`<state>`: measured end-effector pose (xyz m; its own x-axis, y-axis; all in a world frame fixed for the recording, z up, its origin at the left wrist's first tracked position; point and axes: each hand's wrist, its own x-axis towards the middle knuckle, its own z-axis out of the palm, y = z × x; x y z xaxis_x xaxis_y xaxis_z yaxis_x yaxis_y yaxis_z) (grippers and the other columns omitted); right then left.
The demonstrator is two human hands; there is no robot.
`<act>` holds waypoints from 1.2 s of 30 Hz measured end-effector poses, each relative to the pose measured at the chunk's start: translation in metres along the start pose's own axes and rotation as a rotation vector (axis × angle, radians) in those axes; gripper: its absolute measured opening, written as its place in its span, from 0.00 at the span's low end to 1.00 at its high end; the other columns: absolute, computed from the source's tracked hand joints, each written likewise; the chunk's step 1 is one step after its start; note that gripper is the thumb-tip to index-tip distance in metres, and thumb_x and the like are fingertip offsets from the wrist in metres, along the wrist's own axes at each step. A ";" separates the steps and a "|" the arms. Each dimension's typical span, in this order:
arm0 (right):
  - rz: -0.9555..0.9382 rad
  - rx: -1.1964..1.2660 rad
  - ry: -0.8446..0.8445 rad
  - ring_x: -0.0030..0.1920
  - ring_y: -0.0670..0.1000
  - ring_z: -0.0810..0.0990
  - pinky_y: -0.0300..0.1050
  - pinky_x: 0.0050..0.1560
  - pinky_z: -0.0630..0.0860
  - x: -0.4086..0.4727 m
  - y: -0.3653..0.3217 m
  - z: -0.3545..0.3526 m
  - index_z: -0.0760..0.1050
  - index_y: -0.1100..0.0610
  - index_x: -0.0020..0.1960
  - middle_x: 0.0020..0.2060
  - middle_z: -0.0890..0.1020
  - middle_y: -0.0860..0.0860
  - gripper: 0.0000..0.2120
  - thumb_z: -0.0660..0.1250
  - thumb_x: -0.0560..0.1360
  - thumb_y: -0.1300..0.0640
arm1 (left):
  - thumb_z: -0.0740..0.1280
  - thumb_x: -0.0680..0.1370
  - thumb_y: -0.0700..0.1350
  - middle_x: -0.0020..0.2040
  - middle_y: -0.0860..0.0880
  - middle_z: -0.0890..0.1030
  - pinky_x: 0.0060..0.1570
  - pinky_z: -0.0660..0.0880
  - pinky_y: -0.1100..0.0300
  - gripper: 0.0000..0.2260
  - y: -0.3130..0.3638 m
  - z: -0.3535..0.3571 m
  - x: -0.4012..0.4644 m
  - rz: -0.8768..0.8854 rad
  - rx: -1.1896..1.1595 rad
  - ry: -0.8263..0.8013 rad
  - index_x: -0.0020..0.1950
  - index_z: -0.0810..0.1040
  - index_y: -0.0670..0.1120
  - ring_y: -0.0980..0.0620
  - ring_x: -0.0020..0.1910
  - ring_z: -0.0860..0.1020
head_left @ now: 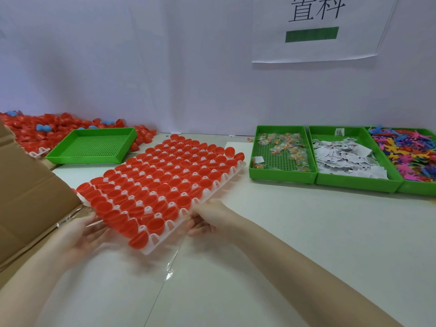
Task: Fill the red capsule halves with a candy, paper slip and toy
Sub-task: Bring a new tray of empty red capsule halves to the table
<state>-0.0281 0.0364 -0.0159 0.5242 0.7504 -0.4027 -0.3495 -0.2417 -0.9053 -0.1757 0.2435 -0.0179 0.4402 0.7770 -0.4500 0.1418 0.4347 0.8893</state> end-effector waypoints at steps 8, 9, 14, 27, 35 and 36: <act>-0.057 -0.020 -0.009 0.18 0.45 0.74 0.34 0.24 0.74 -0.002 -0.004 0.004 0.70 0.63 0.41 0.28 0.73 0.54 0.10 0.54 0.79 0.64 | 0.53 0.83 0.47 0.40 0.45 0.73 0.19 0.73 0.67 0.14 -0.002 -0.002 0.014 -0.054 -0.026 -0.007 0.39 0.68 0.44 0.52 0.23 0.79; -0.058 -0.023 -0.008 0.18 0.45 0.74 0.34 0.24 0.74 -0.002 -0.003 0.005 0.70 0.63 0.39 0.28 0.73 0.54 0.11 0.55 0.79 0.64 | 0.53 0.82 0.49 0.41 0.44 0.74 0.22 0.74 0.66 0.15 -0.002 -0.004 0.016 -0.063 -0.003 -0.004 0.40 0.69 0.44 0.50 0.28 0.79; -0.085 -0.005 -0.007 0.17 0.43 0.72 0.35 0.22 0.74 -0.005 -0.004 0.008 0.70 0.62 0.34 0.27 0.70 0.54 0.14 0.56 0.78 0.63 | 0.52 0.81 0.59 0.42 0.39 0.77 0.20 0.76 0.57 0.23 0.002 -0.017 0.024 -0.061 0.153 0.013 0.46 0.72 0.40 0.42 0.30 0.81; -0.076 -0.021 -0.002 0.18 0.44 0.73 0.35 0.24 0.74 -0.011 -0.003 0.006 0.70 0.62 0.35 0.28 0.71 0.54 0.13 0.56 0.78 0.62 | 0.51 0.83 0.47 0.66 0.40 0.71 0.65 0.64 0.50 0.11 0.026 -0.010 0.046 -0.041 0.012 0.072 0.56 0.68 0.43 0.45 0.68 0.69; -0.113 -0.048 0.003 0.18 0.43 0.72 0.35 0.22 0.73 -0.017 -0.003 0.005 0.71 0.62 0.34 0.27 0.70 0.53 0.15 0.56 0.78 0.61 | 0.47 0.83 0.47 0.70 0.44 0.69 0.66 0.63 0.51 0.13 0.018 -0.013 0.049 -0.014 -0.073 0.060 0.63 0.66 0.45 0.46 0.69 0.67; -0.112 -0.046 0.002 0.18 0.43 0.72 0.35 0.22 0.73 -0.018 -0.002 0.004 0.71 0.62 0.35 0.27 0.70 0.53 0.15 0.56 0.79 0.61 | 0.47 0.83 0.47 0.70 0.43 0.69 0.65 0.64 0.51 0.15 0.018 -0.015 0.050 0.003 -0.061 0.055 0.65 0.65 0.44 0.46 0.68 0.68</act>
<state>-0.0399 0.0265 -0.0060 0.5596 0.7728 -0.2993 -0.2527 -0.1849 -0.9497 -0.1646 0.2966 -0.0255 0.3910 0.8016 -0.4524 0.0856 0.4577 0.8850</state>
